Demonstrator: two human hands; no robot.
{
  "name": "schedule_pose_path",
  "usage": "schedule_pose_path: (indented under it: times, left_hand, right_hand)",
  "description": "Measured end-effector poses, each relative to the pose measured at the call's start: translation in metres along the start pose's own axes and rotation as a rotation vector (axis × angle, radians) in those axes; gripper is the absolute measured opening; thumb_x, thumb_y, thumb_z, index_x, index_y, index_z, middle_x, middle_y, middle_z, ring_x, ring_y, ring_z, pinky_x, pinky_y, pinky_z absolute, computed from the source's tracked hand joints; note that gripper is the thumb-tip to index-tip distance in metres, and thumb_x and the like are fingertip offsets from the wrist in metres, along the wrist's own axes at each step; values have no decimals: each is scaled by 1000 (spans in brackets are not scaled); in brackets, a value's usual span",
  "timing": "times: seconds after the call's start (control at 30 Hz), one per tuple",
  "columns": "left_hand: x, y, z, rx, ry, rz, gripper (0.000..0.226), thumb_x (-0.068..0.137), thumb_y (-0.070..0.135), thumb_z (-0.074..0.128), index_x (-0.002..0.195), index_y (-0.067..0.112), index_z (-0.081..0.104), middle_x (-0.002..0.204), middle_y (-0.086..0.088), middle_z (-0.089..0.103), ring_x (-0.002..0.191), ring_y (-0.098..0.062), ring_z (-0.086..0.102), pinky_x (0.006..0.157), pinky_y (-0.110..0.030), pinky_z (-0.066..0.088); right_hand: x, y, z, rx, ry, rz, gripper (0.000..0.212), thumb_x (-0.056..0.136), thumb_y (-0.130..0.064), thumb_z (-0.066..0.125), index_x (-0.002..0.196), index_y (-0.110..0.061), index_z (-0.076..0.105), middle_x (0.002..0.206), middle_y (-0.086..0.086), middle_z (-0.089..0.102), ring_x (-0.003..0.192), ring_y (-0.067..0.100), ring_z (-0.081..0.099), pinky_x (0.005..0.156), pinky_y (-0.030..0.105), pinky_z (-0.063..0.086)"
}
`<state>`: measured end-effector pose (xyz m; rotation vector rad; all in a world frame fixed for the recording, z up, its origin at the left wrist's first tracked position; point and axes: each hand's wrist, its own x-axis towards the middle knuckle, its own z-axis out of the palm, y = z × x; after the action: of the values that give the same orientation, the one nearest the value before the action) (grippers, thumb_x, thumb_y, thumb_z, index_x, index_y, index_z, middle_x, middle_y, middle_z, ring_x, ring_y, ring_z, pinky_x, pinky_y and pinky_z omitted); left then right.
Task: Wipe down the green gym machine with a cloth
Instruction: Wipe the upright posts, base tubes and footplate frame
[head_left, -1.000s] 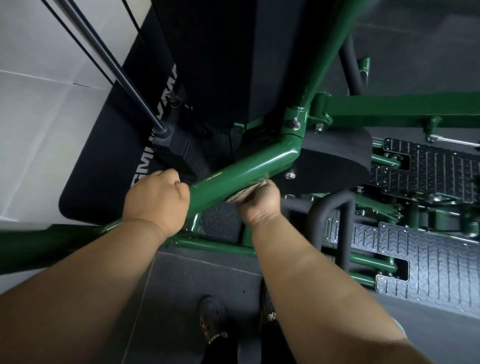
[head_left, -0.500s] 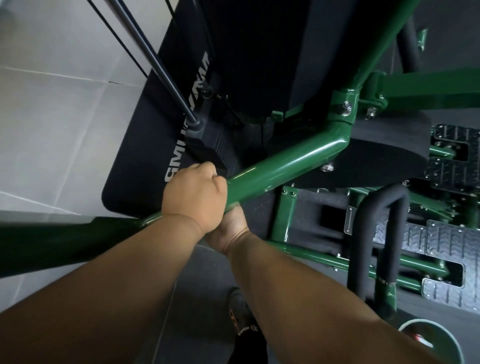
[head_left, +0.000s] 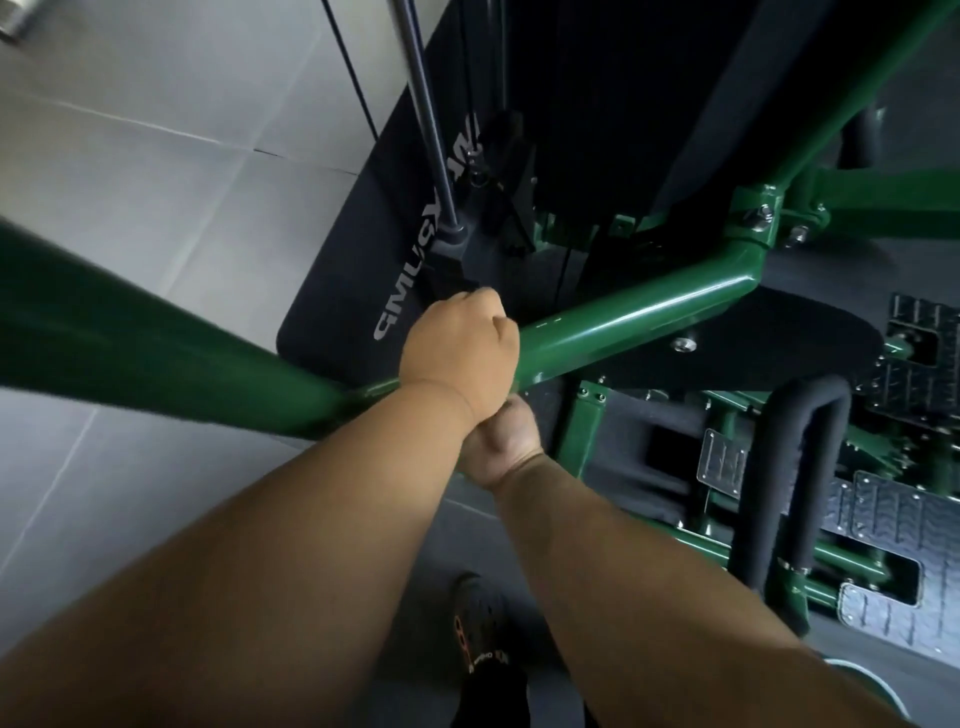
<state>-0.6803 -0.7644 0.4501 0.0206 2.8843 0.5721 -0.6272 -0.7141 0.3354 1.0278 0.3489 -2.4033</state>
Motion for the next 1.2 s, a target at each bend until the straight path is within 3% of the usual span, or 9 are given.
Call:
schedule_pose_path:
  times: [0.13,0.27,0.4,0.47,0.67,0.77,0.97,1.1,1.2]
  left_hand:
    - [-24,-30,-15,83,16,-57,29,106,25,40,103,13,66,106,-12,68,101,-36,60,84,-44,44]
    - [-61,-34,-20,3,-12,-3,39,109,22,41,143,13,59,137,-9,64,126,-31,54,110,-40,40]
    - [-101,-47,-36,-106,-30,54,50,104,12,47,153,8,52,156,-12,52,145,-26,44,124,-35,31]
    - [-125,-59,-49,-137,-31,60,48,100,19,46,145,15,62,147,-6,61,136,-23,54,117,-34,40]
    - [-162,-111,-85,-156,179,-116,34,89,41,54,104,22,78,105,3,75,103,-24,68,94,-37,54]
    - [-163,-122,-97,-268,278,-243,37,91,54,67,113,24,71,114,6,69,109,-18,65,98,-37,52]
    - [-161,-119,-119,-491,327,-335,94,76,59,87,150,31,37,151,12,47,132,-15,54,111,-41,49]
    - [-160,-113,-136,-573,302,-254,86,76,52,89,145,37,41,144,25,49,135,-8,52,112,-33,46]
    - [-158,-107,-143,-619,300,-210,68,79,43,90,132,31,50,115,38,55,106,25,53,95,-10,44]
  right_hand:
    - [-4,31,6,-53,21,76,65,108,-27,24,83,-4,80,82,16,75,73,26,76,69,30,60]
    - [9,25,2,29,167,58,52,105,-37,32,141,-16,63,128,13,69,134,25,56,119,38,39]
    - [-18,30,17,122,109,-10,50,107,-31,29,104,1,68,91,22,76,104,32,63,86,37,49]
    - [-20,42,26,83,130,13,50,108,-30,28,100,2,66,83,24,75,98,34,62,77,39,47]
    - [-21,44,31,9,102,104,52,105,-38,35,135,-10,67,126,21,72,104,42,74,81,55,61]
    - [-33,45,32,6,199,47,50,106,-26,29,125,-5,70,111,23,76,86,42,78,62,53,62]
    - [-35,44,31,-42,312,-41,50,102,-19,32,137,-4,64,129,18,71,127,33,64,117,45,43]
    - [-59,45,38,-124,354,-90,41,102,-16,39,132,-4,64,127,10,72,121,29,66,111,43,48]
    - [-88,42,51,-170,281,-123,24,103,-18,43,109,-12,65,104,14,72,96,32,72,89,42,59]
